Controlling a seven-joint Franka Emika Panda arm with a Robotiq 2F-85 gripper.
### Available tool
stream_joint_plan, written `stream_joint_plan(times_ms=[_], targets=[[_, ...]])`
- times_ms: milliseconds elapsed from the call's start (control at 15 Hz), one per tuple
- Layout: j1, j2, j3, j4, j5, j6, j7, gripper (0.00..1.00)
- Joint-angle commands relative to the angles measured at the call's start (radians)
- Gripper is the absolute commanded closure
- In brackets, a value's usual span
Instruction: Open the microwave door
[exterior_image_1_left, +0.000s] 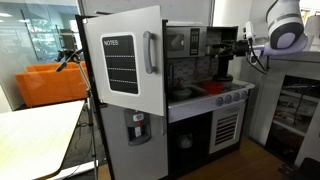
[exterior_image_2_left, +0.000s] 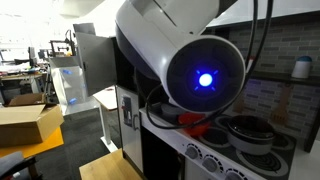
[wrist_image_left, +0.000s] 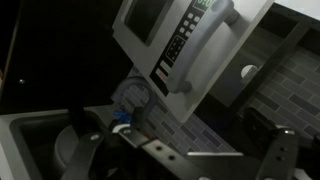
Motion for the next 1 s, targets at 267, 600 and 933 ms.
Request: stream_joint_plan(times_ms=[267,600,933], targets=[[0.018,0.054,0.026,0.133,0.019,0.03,-0.015,0.0],[0.022,0.089,0.046,0.21,-0.037,-0.005,0.005,0.0],[0.016,0.09,0.047,0.223,-0.137,-0.072,0.032,0.0]])
